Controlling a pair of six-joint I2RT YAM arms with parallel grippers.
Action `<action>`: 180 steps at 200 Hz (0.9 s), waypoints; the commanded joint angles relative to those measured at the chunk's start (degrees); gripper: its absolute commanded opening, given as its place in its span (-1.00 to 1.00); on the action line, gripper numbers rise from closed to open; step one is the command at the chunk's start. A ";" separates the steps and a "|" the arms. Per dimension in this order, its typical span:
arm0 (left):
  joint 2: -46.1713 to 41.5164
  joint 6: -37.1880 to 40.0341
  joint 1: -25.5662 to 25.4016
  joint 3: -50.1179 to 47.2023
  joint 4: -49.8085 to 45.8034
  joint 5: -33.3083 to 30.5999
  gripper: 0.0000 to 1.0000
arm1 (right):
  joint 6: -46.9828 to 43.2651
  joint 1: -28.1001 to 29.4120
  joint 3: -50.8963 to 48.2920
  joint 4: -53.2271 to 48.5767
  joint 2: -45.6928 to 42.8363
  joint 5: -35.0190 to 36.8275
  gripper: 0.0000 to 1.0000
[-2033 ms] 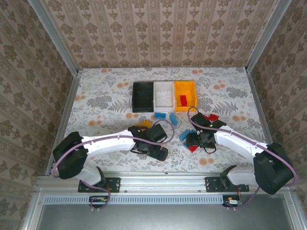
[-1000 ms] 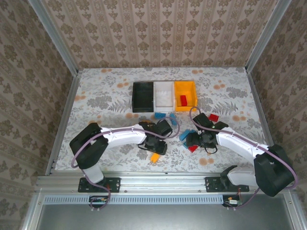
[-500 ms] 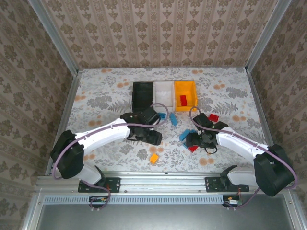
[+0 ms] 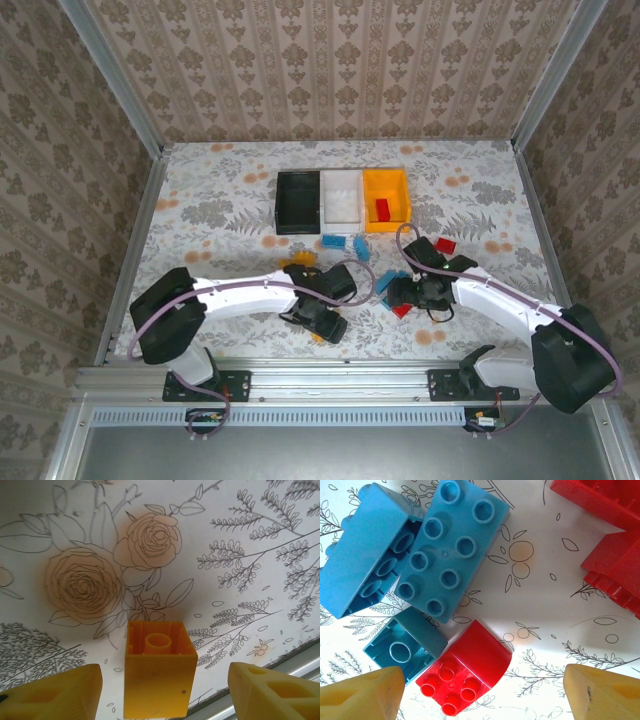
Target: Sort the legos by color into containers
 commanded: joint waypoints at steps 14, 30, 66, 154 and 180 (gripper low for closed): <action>2.66 -1.43 -0.61 -0.02 1.93 -1.19 0.32 | 0.85 -0.22 -0.65 -0.57 -1.24 -1.14 0.69; 3.82 -1.53 -0.52 -0.02 1.95 -1.28 0.23 | 0.96 -0.22 -0.60 -0.71 -1.35 -1.14 0.69; 4.27 -1.56 -0.02 -0.68 1.61 -1.52 -0.28 | 0.87 -0.22 -0.30 -0.80 -1.22 -0.68 0.69; -9.65 11.26 19.66 14.49 -11.95 -5.68 -0.40 | -0.01 -0.22 2.22 0.68 2.21 -0.90 0.69; -7.90 17.74 29.31 25.50 -11.05 -8.49 -0.35 | -0.12 -0.22 2.69 1.62 3.51 -1.38 0.69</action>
